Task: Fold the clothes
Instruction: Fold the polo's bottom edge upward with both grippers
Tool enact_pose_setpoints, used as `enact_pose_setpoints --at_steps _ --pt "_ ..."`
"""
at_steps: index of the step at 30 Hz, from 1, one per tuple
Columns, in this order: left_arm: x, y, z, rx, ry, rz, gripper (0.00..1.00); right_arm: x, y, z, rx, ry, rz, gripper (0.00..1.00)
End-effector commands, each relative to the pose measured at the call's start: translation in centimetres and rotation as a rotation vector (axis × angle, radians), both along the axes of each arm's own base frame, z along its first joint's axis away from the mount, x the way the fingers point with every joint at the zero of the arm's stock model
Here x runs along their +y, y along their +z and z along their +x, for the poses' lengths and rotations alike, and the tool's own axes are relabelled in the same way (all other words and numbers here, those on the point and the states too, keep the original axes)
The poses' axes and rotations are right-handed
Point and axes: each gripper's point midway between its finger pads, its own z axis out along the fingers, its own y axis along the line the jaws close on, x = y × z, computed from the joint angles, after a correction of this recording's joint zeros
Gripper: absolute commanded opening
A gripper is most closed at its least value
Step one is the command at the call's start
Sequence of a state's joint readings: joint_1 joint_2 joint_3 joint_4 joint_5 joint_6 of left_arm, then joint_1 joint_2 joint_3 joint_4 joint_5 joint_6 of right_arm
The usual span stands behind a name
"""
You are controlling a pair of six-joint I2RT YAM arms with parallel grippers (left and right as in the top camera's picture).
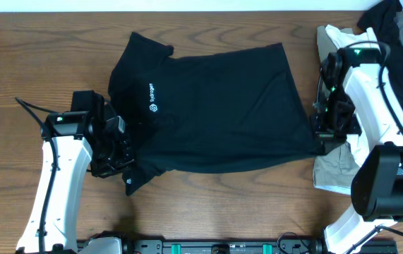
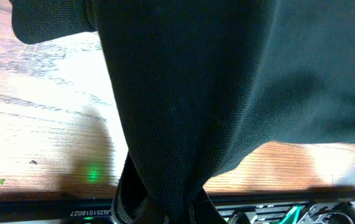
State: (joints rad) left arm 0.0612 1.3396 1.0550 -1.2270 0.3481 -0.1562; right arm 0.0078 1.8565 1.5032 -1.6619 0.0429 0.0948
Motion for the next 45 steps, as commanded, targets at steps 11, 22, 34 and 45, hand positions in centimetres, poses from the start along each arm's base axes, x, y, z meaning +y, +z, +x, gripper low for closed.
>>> enact_pose_setpoints --at_steps 11,22,34,45 --pt "1.5 -0.1 2.1 -0.09 0.033 0.043 0.06 0.9 -2.6 2.4 -0.128 -0.006 0.033 0.01" --pt "2.1 -0.2 8.6 -0.313 0.041 0.06 0.06 1.5 -3.8 11.0 -0.484 -0.005 0.065 0.01" --pt "2.5 -3.6 11.9 -0.31 0.042 0.065 0.06 2.1 -3.4 14.8 -0.638 0.001 0.096 0.01" --pt "3.4 -4.2 13.2 -0.338 0.049 0.111 0.07 2.4 -3.4 16.7 -0.712 0.002 0.113 0.04"
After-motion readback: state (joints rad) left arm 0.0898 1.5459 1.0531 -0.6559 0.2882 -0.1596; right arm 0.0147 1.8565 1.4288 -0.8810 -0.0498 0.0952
